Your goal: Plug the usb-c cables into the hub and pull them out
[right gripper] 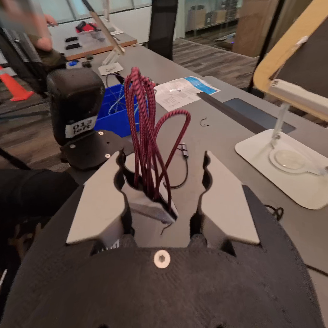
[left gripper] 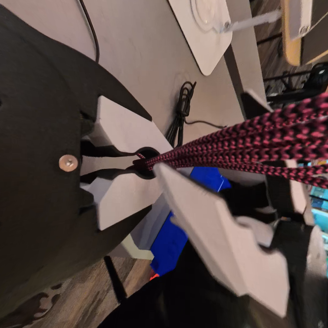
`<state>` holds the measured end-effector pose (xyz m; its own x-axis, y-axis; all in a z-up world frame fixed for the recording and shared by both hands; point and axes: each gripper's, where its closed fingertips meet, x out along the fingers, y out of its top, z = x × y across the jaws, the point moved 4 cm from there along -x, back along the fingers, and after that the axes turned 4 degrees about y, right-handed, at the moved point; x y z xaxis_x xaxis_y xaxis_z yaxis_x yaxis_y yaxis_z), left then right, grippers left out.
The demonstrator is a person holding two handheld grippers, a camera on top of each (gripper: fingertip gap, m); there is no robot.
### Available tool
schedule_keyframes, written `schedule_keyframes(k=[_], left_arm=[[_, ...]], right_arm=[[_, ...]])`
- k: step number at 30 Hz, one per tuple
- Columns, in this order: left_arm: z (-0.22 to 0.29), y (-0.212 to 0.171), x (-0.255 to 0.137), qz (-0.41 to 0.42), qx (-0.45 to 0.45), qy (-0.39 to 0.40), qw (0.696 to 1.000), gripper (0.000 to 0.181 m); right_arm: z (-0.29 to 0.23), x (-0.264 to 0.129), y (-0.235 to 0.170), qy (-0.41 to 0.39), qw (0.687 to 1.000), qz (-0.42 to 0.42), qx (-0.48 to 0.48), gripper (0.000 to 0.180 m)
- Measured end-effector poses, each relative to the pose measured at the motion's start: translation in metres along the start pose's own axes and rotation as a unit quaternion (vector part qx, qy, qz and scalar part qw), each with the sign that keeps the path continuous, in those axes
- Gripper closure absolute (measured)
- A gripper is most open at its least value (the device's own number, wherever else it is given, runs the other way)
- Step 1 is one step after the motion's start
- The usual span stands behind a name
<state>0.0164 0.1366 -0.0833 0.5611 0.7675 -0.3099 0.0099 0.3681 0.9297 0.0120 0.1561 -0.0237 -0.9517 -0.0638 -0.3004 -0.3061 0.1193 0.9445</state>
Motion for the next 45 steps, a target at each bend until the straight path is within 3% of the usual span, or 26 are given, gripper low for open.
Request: schedule_keyframes(k=[5, 7, 10, 12, 16, 19, 21, 23, 26, 29, 33, 36, 39, 45], left_arm=[[-0.013, 0.0, -0.002, -0.01, 0.052, 0.097, 0.994, 0.181], [-0.01, -0.001, 0.0, -0.015, 0.062, 0.109, 0.992, 0.181], [-0.009, -0.002, 0.0, -0.012, 0.064, 0.123, 0.99, 0.181], [-0.008, 0.001, -0.002, -0.005, 0.066, 0.123, 0.99, 0.181], [-0.003, 0.005, -0.006, -0.001, 0.07, 0.095, 0.993, 0.173], [-0.006, 0.007, -0.014, 0.0, 0.068, 0.104, 0.992, 0.139], [0.0, 0.008, -0.016, 0.0, 0.093, 0.109, 0.99, 0.126], [0.005, 0.01, -0.017, -0.005, 0.114, 0.123, 0.986, 0.135], [0.006, 0.016, -0.021, 0.015, 0.097, 0.121, 0.988, 0.123], [0.011, 0.014, -0.018, -0.006, 0.113, 0.098, 0.989, 0.133], [0.04, 0.01, -0.018, 0.003, 0.044, -0.103, 0.994, 0.165], [0.041, 0.007, -0.018, 0.024, 0.02, -0.135, 0.99, 0.175], [0.035, 0.009, -0.015, 0.065, -0.032, -0.132, 0.989, 0.175], [0.026, 0.02, -0.012, 0.126, -0.044, -0.076, 0.988, 0.175]], right_arm=[[-0.016, 0.0, -0.009, -0.052, 0.998, 0.001, -0.02, 0.11], [-0.019, 0.007, -0.013, -0.069, 0.997, -0.006, -0.031, 0.124], [-0.019, 0.007, -0.013, -0.086, 0.995, -0.002, -0.046, 0.164], [-0.022, 0.007, -0.012, -0.079, 0.996, 0.007, -0.051, 0.173], [-0.024, 0.002, -0.008, -0.032, 0.999, 0.033, -0.025, 0.174], [-0.016, -0.005, -0.008, -0.024, 0.999, 0.048, 0.0, 0.175], [-0.016, -0.006, -0.007, -0.002, 0.998, 0.065, 0.021, 0.175], [-0.015, -0.007, -0.006, 0.002, 0.997, 0.068, 0.023, 0.175], [-0.014, -0.013, -0.001, 0.011, 0.996, 0.084, 0.027, 0.175], [-0.028, -0.009, -0.003, 0.091, 0.993, 0.062, 0.044, 0.174], [-0.045, -0.016, -0.005, 0.235, 0.969, 0.041, 0.067, 0.174], [-0.048, -0.017, -0.008, 0.279, 0.958, 0.011, 0.069, 0.176], [-0.045, -0.01, -0.007, 0.24, 0.97, -0.023, 0.042, 0.175], [-0.039, -0.002, 0.006, 0.08, 0.997, -0.018, -0.005, 0.142]])
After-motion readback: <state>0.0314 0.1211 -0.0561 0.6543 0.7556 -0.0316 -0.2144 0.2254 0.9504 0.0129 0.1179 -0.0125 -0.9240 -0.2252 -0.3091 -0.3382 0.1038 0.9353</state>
